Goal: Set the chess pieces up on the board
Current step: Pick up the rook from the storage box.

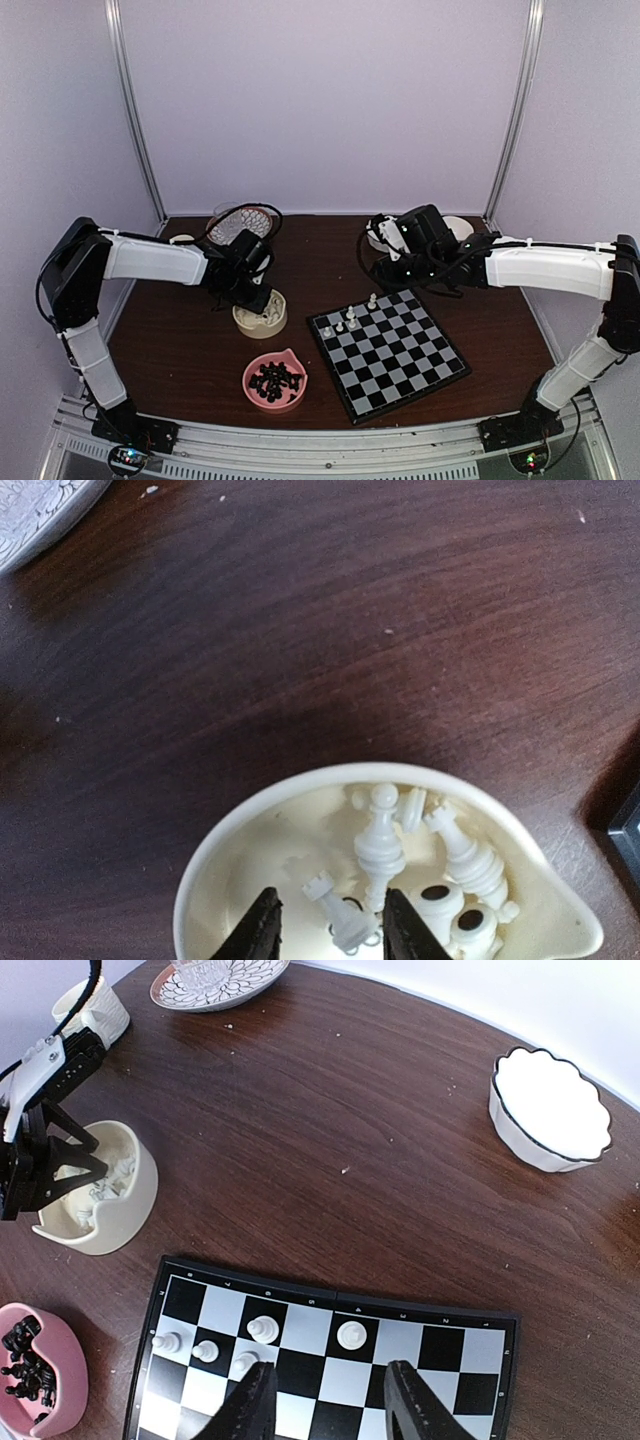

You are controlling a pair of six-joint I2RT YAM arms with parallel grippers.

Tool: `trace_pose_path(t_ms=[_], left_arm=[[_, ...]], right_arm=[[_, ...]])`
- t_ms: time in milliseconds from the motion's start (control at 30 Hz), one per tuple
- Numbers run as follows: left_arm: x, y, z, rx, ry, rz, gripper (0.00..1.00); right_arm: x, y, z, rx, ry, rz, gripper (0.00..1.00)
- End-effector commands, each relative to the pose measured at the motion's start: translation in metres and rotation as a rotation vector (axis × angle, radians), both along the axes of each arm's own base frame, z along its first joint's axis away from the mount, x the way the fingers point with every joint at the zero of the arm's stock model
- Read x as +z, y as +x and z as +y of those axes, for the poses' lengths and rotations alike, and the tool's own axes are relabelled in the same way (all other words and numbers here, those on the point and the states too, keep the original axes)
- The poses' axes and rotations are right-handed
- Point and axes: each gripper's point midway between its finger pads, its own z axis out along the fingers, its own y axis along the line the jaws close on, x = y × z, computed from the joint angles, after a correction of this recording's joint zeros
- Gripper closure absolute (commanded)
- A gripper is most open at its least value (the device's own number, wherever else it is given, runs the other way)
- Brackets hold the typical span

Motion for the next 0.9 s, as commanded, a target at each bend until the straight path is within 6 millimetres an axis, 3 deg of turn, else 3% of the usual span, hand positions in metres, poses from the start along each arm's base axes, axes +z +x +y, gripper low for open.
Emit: trace_pose_path(t_ms=[0,167,367,567,700,867], left_arm=[[-0.001,0.000,0.008,0.039,0.027,0.018,0.65],[-0.009,-0.004,0.012,0.049,0.052,0.054,0.59],[-0.023,-0.008,0.010,0.036,0.063,0.098,0.61],[-0.028,-0.007,0.008,0.026,0.069,0.114,0.72],[-0.021,-0.008,0.009,0.023,0.059,0.097,0.82],[-0.009,-0.011,0.013,0.018,0.051,0.071,0.86]], right_arm=[[-0.004,-0.001,0.002,0.005,-0.006,-0.001,0.60],[-0.004,-0.002,0.002,0.005,-0.004,0.000,0.60],[-0.005,-0.002,0.002,0.005,-0.005,0.000,0.60],[-0.005,-0.002,0.002,0.005,-0.005,0.001,0.60],[-0.005,-0.003,0.002,0.006,-0.005,0.001,0.60],[-0.005,-0.002,0.002,0.005,-0.007,-0.001,0.60]])
